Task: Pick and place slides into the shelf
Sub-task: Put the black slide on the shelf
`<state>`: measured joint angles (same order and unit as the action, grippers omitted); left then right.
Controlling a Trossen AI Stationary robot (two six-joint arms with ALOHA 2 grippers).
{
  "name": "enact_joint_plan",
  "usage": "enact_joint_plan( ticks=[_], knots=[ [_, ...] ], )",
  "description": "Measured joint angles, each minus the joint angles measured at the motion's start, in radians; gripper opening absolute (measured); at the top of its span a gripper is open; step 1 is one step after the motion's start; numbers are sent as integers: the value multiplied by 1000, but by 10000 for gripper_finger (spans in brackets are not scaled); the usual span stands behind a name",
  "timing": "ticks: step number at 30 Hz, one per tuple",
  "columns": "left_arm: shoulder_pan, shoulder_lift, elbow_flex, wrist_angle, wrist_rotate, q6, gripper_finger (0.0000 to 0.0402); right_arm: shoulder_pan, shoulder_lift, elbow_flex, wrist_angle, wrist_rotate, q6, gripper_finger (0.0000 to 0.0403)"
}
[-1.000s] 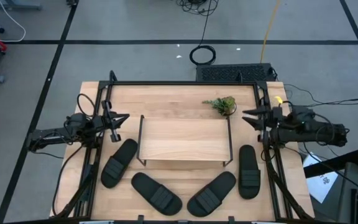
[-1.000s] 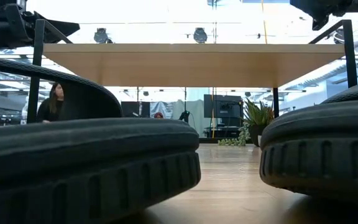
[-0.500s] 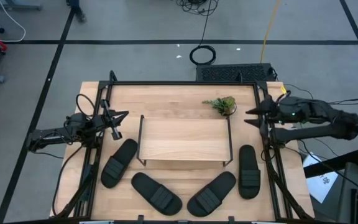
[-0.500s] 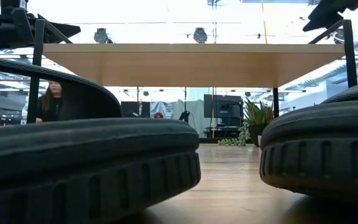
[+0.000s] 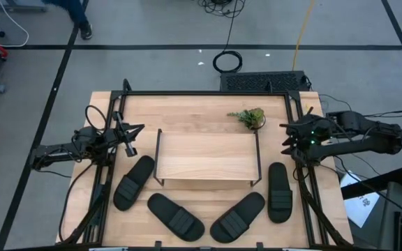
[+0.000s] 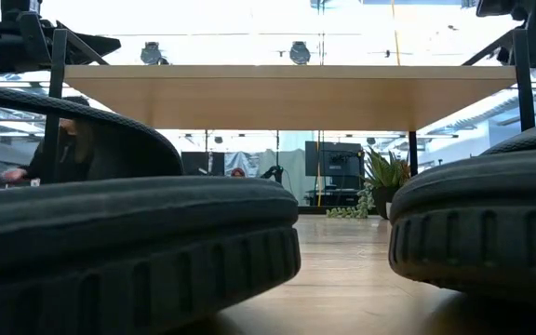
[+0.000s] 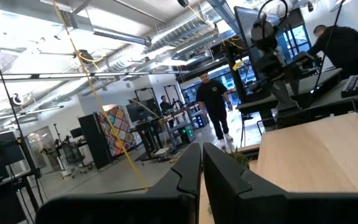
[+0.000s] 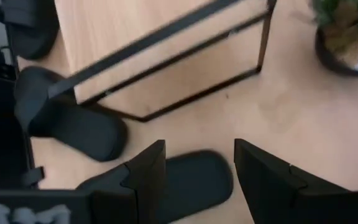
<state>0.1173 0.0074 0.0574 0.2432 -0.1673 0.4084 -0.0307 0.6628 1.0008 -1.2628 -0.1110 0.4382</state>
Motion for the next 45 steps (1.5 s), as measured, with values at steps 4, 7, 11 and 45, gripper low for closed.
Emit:
enact_joint_plan(
  ticks=[4, 7, 11, 45],
  knots=[
    [0, 0, 0, 0, 0, 0, 26, 0, 0, -53, 33, -86, 8, 183],
    [0, 0, 0, 0, 0, 0, 26, 0, 1, -117, 48, -127, 25, 187],
    [0, 0, 0, -2, 0, 0, 26, 1, -1, -209, 82, -232, 54, 199],
    [0, 0, 0, -6, -1, 16, 26, 242, 0, -444, 351, -340, 199, 208]
  ],
)
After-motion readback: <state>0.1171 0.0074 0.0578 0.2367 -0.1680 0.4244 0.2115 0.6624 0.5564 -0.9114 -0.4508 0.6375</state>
